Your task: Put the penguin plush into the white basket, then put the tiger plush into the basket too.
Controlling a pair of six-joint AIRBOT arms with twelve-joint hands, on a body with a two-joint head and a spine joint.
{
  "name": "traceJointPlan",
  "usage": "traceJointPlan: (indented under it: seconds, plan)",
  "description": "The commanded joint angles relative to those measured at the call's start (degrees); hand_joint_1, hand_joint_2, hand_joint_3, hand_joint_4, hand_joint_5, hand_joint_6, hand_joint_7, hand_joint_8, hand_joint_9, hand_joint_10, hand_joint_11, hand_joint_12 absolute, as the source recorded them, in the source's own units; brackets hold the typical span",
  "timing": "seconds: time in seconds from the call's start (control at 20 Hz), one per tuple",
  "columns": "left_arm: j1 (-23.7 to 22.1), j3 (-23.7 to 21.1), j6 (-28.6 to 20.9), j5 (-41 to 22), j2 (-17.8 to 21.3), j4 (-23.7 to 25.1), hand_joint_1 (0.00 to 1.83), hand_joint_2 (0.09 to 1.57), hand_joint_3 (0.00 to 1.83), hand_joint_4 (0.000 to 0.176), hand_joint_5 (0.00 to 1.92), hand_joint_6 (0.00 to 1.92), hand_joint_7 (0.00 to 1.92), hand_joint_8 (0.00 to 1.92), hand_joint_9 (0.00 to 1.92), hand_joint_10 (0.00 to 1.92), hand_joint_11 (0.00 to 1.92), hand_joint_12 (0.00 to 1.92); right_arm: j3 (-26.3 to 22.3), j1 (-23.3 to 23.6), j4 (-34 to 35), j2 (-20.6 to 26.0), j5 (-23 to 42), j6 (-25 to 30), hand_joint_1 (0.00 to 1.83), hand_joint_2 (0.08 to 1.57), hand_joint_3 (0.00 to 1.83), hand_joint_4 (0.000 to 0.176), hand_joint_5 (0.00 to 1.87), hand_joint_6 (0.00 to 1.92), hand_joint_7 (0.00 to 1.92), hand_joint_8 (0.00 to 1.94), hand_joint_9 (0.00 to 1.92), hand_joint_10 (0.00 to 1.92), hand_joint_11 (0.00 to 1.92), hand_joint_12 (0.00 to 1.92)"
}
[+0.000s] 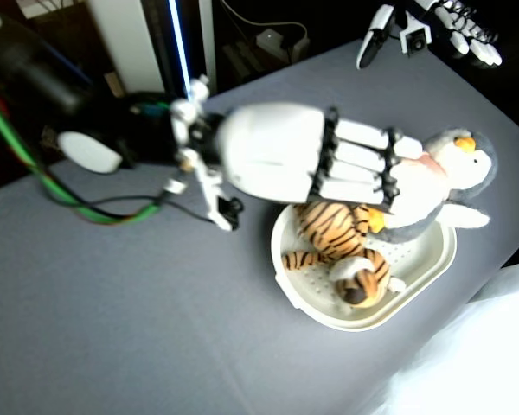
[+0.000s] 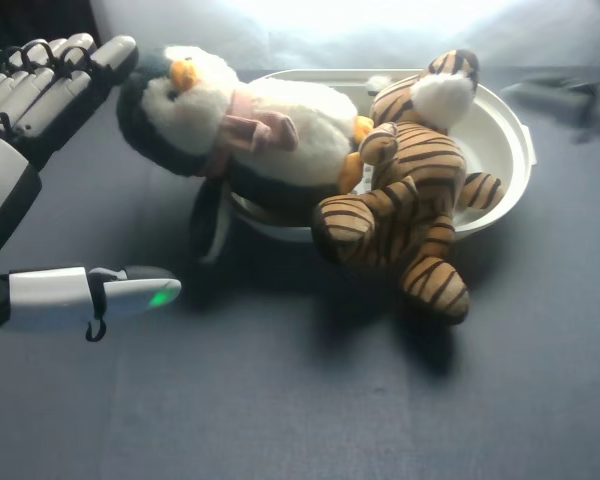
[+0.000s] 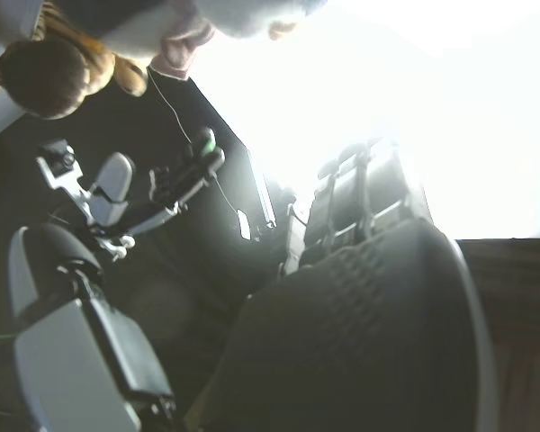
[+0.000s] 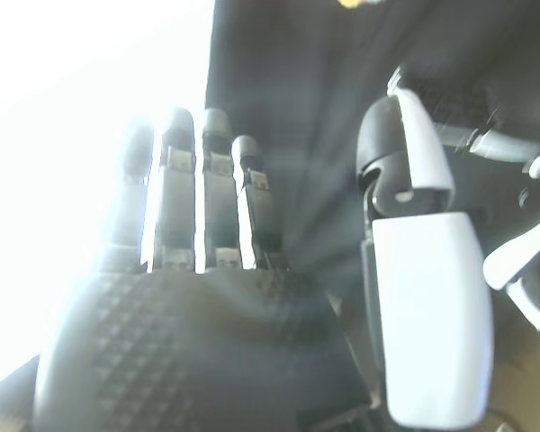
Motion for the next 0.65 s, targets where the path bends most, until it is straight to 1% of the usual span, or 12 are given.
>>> traceJointPlan:
  seconds: [0.0,0.05,0.1,0.2,0.25,0.3,0.35,0.4,0.45,0.5,0.55,0.6]
  plan:
    - [-0.4,-0.2,-1.0,-8.6,0.1,2.4,0.72,0.74,0.00,0.152,0.00,0.00,0.00,0.00,0.00,0.00,0.00,0.00,-1.4,-1.6,1.7,0.5,13.9,0.9,0.93,1.17,0.01,0.010,0.27,0.02,0.36,0.00,0.35,0.01,0.08,0.62]
    - [-0.1,-0.4,-1.7,-9.7,-0.1,2.8,0.75,0.74,0.00,0.175,0.00,0.00,0.00,0.00,0.00,0.00,0.00,0.00,-2.8,-4.8,4.1,1.7,18.1,0.9,0.94,1.14,0.00,0.032,0.27,0.00,0.37,0.00,0.34,0.00,0.12,0.53]
    - [0.3,-0.5,-2.1,-10.8,-0.3,3.1,0.74,0.74,0.00,0.176,0.00,0.00,0.00,0.00,0.00,0.00,0.00,0.00,-3.9,-7.8,6.1,2.5,22.1,0.9,1.03,1.12,0.00,0.032,0.31,0.00,0.41,0.00,0.40,0.00,0.17,0.47]
    - [0.6,-0.8,-2.8,-12.4,-0.3,3.6,0.73,0.74,0.00,0.176,0.00,0.00,0.00,0.00,0.00,0.00,0.00,0.00,-5.6,-11.8,8.6,3.6,27.8,0.4,1.07,1.12,0.00,0.035,0.34,0.01,0.42,0.00,0.43,0.01,0.17,0.45]
    - [0.6,-1.0,-3.3,-13.6,-0.3,4.2,0.71,0.74,0.00,0.176,0.00,0.00,0.00,0.00,0.00,0.00,0.00,0.00,-7.8,-15.0,10.1,4.6,31.3,-1.2,1.06,1.13,0.01,0.032,0.38,0.02,0.44,0.01,0.46,0.02,0.17,0.45]
    - [0.6,-1.2,-3.5,-14.2,-0.3,4.5,0.70,0.76,0.01,0.176,0.00,0.00,0.00,0.00,0.00,0.00,0.00,0.00,-8.6,-16.3,10.6,4.9,32.5,-1.8,1.04,1.15,0.01,0.026,0.41,0.02,0.45,0.01,0.48,0.02,0.23,0.47]
    - [0.6,-1.2,-3.6,-14.6,-0.6,4.7,0.69,0.79,0.02,0.176,0.00,0.00,0.00,0.00,0.00,0.00,0.00,0.00,-9.2,-16.9,10.9,5.0,32.6,-1.8,1.08,1.13,0.00,0.029,0.43,0.01,0.49,0.00,0.53,0.01,0.27,0.57]
    - [0.7,-1.3,-3.7,-15.0,-1.0,4.7,0.65,0.87,0.02,0.176,0.00,0.00,0.00,0.00,0.00,0.00,0.00,0.00,-9.5,-17.6,10.8,4.7,32.6,-1.8,1.13,1.12,0.00,0.016,0.46,0.00,0.55,0.00,0.60,0.01,0.27,0.78]
    - [1.1,-1.3,-4.0,-15.5,-1.3,4.7,0.66,0.95,0.02,0.150,0.00,0.00,0.00,0.00,0.00,0.00,0.00,0.00,-10.0,-18.3,10.9,4.3,32.6,-1.8,1.10,1.11,0.00,0.004,0.50,0.01,0.60,0.00,0.68,0.02,0.36,0.79]
    - [1.2,-1.3,-4.1,-15.7,-1.3,4.7,0.66,0.95,0.02,0.150,0.00,0.00,0.00,0.00,0.00,0.00,0.00,0.00,-10.1,-18.5,10.9,4.3,32.6,-1.8,1.10,1.11,0.00,0.004,0.50,0.01,0.60,0.00,0.68,0.02,0.36,0.79]
    - [1.8,-1.3,-4.6,-16.4,-1.2,4.7,0.59,1.08,0.02,0.104,0.04,0.00,0.00,0.00,0.00,0.00,0.00,0.00,-10.6,-18.6,10.9,4.3,32.6,-1.8,1.08,1.17,0.00,0.000,0.47,0.00,0.65,0.00,0.74,0.01,0.45,0.74]
    - [2.2,-1.3,-4.9,-17.0,-1.0,4.6,0.59,1.08,0.02,0.104,0.04,0.00,0.00,0.00,0.00,0.00,0.00,0.00,-10.7,-18.6,10.8,4.4,32.6,-1.9,1.08,1.17,0.00,0.000,0.47,0.00,0.65,0.00,0.74,0.01,0.45,0.74]
